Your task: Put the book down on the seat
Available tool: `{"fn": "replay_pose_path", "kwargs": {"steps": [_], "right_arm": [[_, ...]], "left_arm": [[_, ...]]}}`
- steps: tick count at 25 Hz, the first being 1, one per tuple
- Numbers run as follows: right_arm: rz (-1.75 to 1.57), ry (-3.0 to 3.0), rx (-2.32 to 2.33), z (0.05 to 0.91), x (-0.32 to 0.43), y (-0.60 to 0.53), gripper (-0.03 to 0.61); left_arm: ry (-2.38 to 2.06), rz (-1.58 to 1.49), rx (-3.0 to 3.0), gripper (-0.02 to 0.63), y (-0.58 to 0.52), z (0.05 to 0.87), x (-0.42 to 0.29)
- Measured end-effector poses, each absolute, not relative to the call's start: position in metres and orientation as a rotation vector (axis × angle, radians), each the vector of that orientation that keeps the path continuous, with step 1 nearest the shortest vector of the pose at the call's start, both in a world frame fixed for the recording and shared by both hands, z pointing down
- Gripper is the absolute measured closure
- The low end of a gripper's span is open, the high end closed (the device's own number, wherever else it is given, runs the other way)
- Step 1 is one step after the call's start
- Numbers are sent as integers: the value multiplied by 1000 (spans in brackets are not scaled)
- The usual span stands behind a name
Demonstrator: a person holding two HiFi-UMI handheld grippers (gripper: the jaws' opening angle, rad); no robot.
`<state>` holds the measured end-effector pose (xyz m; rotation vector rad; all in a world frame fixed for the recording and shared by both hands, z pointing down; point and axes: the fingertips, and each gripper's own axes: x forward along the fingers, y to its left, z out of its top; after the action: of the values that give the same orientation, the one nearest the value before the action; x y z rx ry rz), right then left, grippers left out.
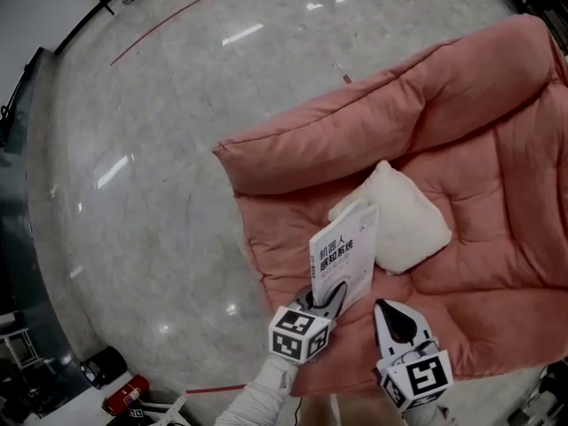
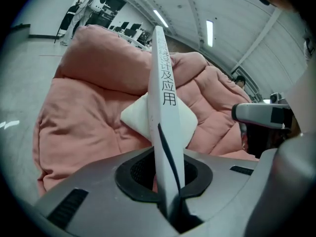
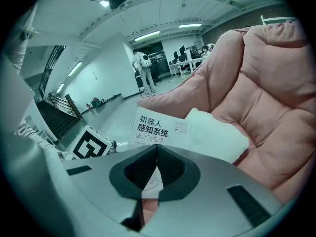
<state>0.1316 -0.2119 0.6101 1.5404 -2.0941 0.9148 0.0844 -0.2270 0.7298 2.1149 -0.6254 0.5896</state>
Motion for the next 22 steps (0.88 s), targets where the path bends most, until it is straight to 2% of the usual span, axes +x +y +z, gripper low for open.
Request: {"fn": "replay_pose_path", "kwargs": {"steps": [5, 9, 12, 22], "right_arm": [[939, -2092, 1522, 617, 127, -210, 572], [948, -2101, 1507, 622, 122, -211, 574], [945, -2108, 1502, 620, 119, -212, 574], [926, -2139, 1493, 608, 109, -205, 574]], "left_arm": [[-699, 639, 2082, 553, -240, 749, 69], [-721, 688, 2059, 520, -246, 763, 61], [-697, 705, 2045, 382, -242, 767, 63], [-874, 744, 1956, 272, -232, 768, 38]]}}
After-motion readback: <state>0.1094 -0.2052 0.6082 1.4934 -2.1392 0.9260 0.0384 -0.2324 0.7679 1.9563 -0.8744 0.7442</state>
